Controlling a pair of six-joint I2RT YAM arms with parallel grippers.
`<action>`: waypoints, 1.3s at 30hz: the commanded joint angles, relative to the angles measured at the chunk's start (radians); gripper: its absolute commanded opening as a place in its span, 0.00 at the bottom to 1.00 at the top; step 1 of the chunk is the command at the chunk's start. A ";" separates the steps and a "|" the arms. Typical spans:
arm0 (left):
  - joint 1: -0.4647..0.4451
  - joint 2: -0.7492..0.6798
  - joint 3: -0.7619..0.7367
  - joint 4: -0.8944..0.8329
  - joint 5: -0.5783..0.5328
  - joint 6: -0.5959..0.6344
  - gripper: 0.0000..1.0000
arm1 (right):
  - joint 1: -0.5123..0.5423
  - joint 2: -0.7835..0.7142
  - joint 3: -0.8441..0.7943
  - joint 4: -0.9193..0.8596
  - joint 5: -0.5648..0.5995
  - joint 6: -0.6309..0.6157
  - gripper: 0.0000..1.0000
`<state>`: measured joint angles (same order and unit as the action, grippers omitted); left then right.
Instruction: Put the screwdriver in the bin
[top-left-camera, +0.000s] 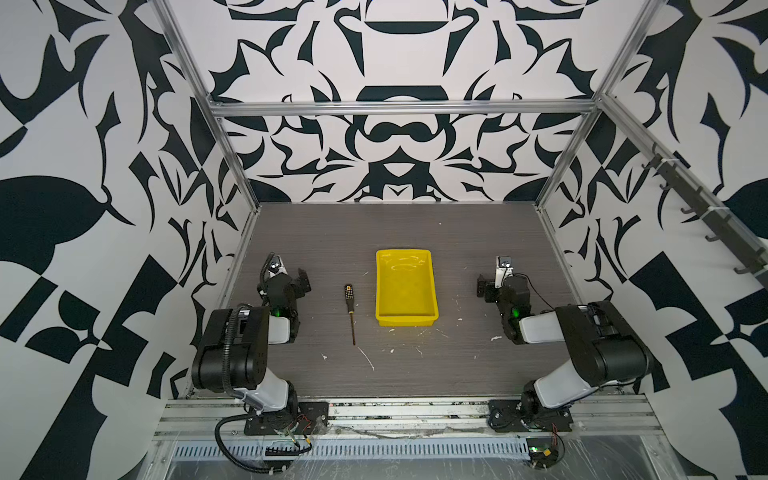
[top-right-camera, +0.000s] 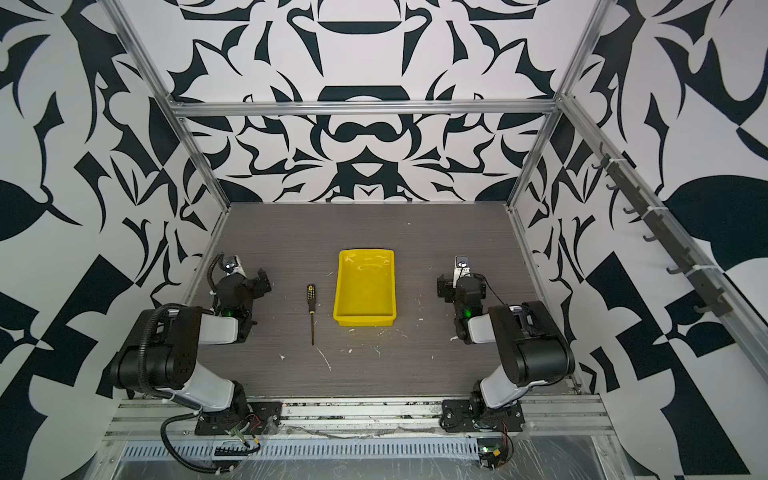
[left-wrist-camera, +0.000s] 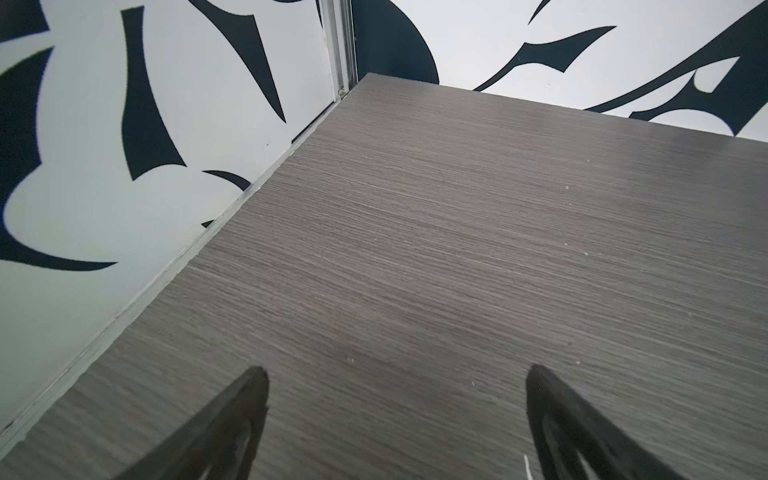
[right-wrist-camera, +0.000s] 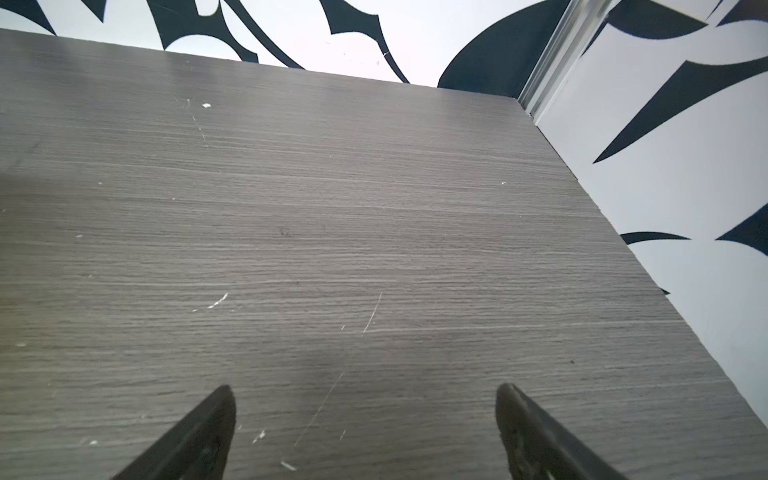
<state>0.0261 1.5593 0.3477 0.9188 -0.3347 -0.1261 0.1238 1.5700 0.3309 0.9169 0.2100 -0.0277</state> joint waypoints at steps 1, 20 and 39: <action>0.000 -0.005 0.015 0.017 0.006 -0.003 0.99 | -0.004 -0.017 -0.003 0.045 0.011 0.009 1.00; 0.000 -0.005 0.014 0.017 0.006 -0.004 0.99 | -0.004 -0.016 0.005 0.033 -0.002 0.000 1.00; 0.000 -0.007 0.014 0.016 0.005 -0.004 0.99 | -0.004 -0.014 0.016 0.015 -0.006 -0.004 1.00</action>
<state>0.0261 1.5593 0.3477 0.9188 -0.3347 -0.1261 0.1238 1.5700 0.3302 0.9161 0.2050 -0.0292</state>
